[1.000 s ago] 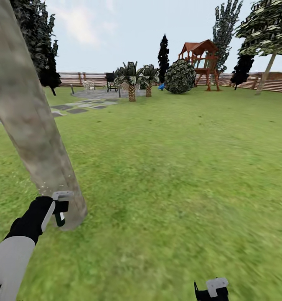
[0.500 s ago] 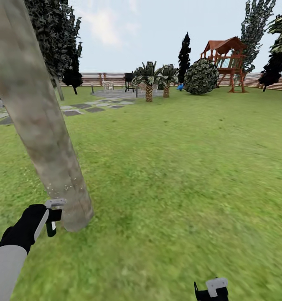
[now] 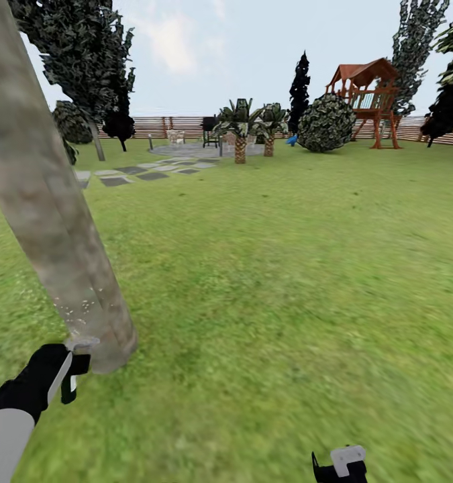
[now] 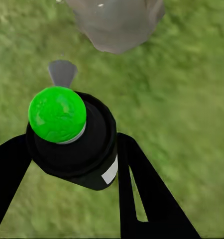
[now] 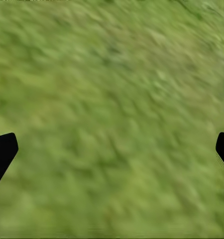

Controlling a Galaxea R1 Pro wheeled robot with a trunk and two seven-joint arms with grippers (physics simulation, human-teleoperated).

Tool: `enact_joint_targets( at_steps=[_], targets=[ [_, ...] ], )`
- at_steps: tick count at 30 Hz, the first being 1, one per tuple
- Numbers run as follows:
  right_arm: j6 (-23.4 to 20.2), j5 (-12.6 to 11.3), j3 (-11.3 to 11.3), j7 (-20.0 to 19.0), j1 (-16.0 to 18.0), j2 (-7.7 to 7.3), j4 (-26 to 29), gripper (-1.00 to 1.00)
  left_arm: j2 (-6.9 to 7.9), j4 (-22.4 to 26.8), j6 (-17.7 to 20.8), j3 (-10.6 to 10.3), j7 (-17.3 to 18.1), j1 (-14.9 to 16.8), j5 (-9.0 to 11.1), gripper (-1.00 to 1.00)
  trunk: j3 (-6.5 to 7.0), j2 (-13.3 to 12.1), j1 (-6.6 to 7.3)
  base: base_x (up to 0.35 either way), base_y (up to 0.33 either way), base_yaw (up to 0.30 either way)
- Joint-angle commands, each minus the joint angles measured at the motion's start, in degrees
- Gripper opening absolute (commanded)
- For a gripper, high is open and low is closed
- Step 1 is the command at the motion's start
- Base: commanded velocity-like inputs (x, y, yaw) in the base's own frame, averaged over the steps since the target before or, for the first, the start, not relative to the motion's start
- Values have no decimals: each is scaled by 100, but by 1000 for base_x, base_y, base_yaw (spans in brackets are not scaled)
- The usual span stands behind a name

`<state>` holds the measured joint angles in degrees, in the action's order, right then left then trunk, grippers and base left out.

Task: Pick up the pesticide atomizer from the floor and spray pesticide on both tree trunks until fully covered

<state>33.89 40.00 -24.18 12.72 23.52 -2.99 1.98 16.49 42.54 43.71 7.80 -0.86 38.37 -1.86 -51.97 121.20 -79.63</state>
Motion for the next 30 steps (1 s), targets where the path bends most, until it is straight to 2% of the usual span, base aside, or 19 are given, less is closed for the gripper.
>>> enact_joint_targets(
  at_steps=[1, 3, 7, 12, 16, 18, 25, 30],
  targets=[
    [13, 61, -29, 38, 4, -2, -7, 100, 25, -43, 15, 14, -218, -23, 25, -100, -5, 2, 1, 17, -273, 246],
    [13, 61, -33, 45, 4, -8, -6, 100, 36, -72, 13, 20, -385, -37, 61, -100, -5, 2, 1, 82, -273, 267],
    [13, 61, -34, 47, 4, -9, -4, 100, -13, -71, -8, 49, -414, -40, 108, -100, -5, 2, 1, 145, -261, 275],
    [13, 61, -34, 47, 4, -9, -4, 100, -38, -65, -32, 52, -416, -40, 261, -100, -5, 2, 1, 211, -220, 276],
    [13, 61, -28, 47, 4, -9, -6, 100, -26, -75, -191, 50, -415, -40, 499, -100, -5, 2, 1, 232, -202, 156],
    [15, 61, -26, 47, 4, -9, -12, 100, -29, -78, -319, 31, -425, -40, 515, -100, -5, 2, 1, 238, -196, 13],
    [20, 61, -34, 47, 4, -10, -5, 100, 5, -204, -363, 18, -497, -48, 503, -100, -5, 2, 1, 228, -200, 1],
    [21, 53, -34, 47, 4, -9, -4, 100, 12, -296, -372, 11, -503, -49, 481, -100, -5, 2, 1, 83, -256, 210]
  ],
)
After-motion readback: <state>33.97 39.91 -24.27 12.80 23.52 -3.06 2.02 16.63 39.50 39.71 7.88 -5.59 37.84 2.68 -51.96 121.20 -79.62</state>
